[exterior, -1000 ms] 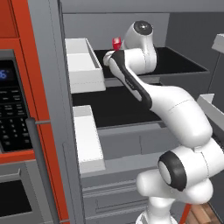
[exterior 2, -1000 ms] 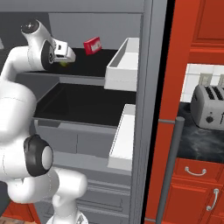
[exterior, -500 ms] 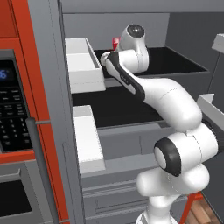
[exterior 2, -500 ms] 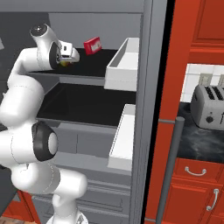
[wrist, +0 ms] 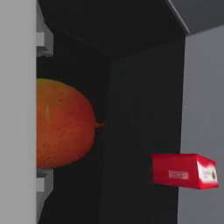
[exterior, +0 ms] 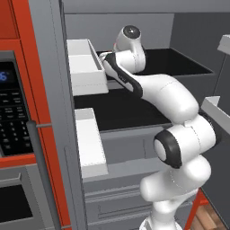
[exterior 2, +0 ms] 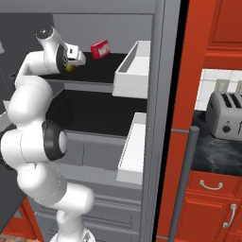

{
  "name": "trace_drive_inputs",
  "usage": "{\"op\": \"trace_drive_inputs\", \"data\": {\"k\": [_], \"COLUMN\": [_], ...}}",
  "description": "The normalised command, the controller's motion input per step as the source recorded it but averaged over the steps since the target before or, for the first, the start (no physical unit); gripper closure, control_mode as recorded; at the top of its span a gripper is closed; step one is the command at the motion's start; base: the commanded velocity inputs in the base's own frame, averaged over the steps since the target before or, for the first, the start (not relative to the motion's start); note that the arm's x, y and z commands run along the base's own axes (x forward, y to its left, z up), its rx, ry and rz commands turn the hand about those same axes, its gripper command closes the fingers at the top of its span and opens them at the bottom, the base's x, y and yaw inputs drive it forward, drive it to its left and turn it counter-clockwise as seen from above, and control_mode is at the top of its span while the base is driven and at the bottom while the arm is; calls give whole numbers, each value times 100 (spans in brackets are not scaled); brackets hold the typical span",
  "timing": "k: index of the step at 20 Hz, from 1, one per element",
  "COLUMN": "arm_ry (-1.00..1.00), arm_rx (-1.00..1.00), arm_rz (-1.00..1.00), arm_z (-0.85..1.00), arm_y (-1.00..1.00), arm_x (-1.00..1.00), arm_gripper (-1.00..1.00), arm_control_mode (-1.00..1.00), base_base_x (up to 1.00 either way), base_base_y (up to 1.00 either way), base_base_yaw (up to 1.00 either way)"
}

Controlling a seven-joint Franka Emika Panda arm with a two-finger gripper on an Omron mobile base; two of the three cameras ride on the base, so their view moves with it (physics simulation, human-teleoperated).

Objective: Pick the pear and mango from the fridge and place them on the plate next to the blender to make a fruit smoothie.

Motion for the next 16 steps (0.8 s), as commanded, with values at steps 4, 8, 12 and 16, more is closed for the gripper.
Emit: {"op": "trace_drive_inputs", "data": {"k": [4, 8, 12, 16], "arm_ry": [3, 0, -4, -21], "arm_rx": [0, -1, 0, 0], "arm_rz": [0, 0, 0, 0], "arm_z": [-17, -33, -10, 30], "arm_y": [8, 0, 0, -1], "arm_x": [23, 0, -1, -34], "arm_gripper": [-100, 100, 100, 100], "arm_control_mode": [-100, -100, -100, -100], "base_base_x": [0, 0, 0, 0], "base_base_y": [0, 0, 0, 0], "base_base_yaw": [0, 0, 0, 0]}}
